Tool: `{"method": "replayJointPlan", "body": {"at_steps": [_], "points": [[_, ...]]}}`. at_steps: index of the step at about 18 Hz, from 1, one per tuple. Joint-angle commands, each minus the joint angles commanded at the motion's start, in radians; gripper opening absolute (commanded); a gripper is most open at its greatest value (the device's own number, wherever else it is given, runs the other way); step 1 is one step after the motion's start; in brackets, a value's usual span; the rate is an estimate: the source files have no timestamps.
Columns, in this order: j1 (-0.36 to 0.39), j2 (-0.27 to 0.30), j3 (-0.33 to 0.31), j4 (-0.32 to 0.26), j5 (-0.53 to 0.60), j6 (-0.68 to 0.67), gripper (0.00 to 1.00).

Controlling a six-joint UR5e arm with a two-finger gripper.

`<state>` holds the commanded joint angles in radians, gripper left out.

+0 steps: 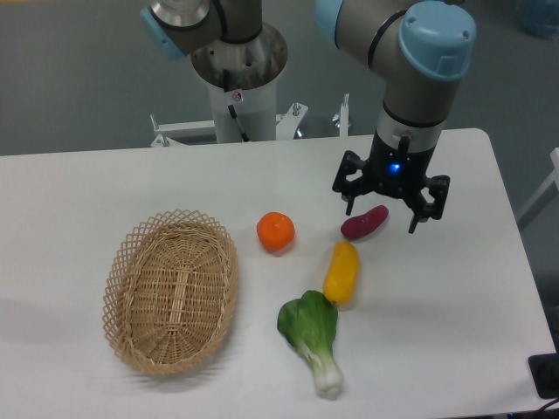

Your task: Pick up the mango from the table

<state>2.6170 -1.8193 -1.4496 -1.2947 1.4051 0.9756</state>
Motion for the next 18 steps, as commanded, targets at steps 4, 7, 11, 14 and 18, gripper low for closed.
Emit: {"method": "replayJointPlan", "body": {"at_steps": [4, 7, 11, 14, 18], "points": [[-0.002, 0.000, -0.014, 0.008, -0.002, 0.002, 1.00], [0.000, 0.000, -0.026, 0.015, -0.002, 0.003, 1.00], [-0.003, -0.002, -0.028, 0.017, -0.002, 0.003, 1.00], [-0.003, -0.003, -0.038, 0.047, -0.002, 0.002, 1.00], [-0.005, -0.003, -0.052, 0.051, -0.002, 0.002, 1.00]]}}
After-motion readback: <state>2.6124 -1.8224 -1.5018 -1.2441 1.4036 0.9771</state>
